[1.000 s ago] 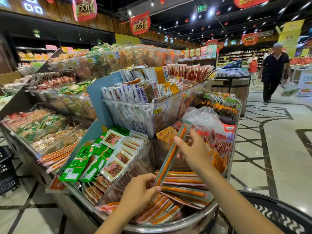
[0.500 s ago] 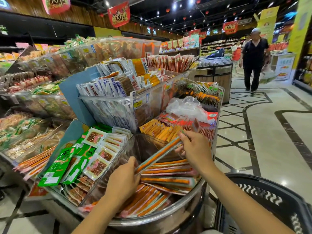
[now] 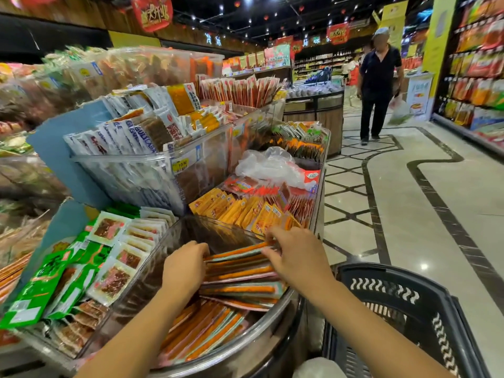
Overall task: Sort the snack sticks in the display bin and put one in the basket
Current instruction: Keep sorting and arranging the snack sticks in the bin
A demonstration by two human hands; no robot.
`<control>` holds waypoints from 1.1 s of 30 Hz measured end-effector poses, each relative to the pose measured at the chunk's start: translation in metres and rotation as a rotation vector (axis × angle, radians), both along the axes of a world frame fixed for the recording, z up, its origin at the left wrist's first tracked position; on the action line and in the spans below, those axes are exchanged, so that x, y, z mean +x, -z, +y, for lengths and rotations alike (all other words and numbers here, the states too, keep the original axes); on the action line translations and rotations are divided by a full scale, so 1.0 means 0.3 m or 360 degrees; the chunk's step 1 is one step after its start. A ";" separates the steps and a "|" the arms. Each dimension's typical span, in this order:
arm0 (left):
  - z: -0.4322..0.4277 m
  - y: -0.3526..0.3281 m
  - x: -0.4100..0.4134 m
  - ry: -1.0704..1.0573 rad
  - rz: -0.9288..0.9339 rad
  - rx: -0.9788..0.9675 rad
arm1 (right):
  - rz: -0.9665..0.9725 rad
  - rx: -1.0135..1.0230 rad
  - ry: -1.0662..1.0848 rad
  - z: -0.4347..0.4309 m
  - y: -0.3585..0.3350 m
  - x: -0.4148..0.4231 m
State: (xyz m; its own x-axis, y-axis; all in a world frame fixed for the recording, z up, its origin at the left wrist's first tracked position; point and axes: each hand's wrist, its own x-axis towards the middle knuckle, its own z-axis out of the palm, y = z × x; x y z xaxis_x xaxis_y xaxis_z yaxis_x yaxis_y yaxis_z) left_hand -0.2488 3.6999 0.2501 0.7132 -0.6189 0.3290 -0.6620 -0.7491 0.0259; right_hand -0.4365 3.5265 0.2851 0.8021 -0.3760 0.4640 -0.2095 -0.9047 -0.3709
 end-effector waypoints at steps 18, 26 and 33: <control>0.031 -0.050 -0.013 0.0305 0.0214 -0.0240 | -0.0013 -0.0268 0.0148 0.021 0.029 0.026; 0.326 -0.164 0.052 0.0291 -0.0364 -0.0511 | -0.0010 -0.0148 -0.0266 0.198 -0.006 0.132; 0.443 -0.079 0.093 0.0125 -0.0044 -0.0454 | 0.0455 0.0023 -0.0912 0.403 0.023 0.267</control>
State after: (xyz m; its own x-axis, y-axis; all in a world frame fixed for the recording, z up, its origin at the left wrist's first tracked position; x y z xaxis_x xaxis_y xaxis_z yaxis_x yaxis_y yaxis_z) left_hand -0.2209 3.8328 0.2738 0.6549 -0.5517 0.5164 -0.7211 -0.6606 0.2089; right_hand -0.3564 3.6473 0.2782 0.9691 0.1445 0.1997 0.2132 -0.8979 -0.3850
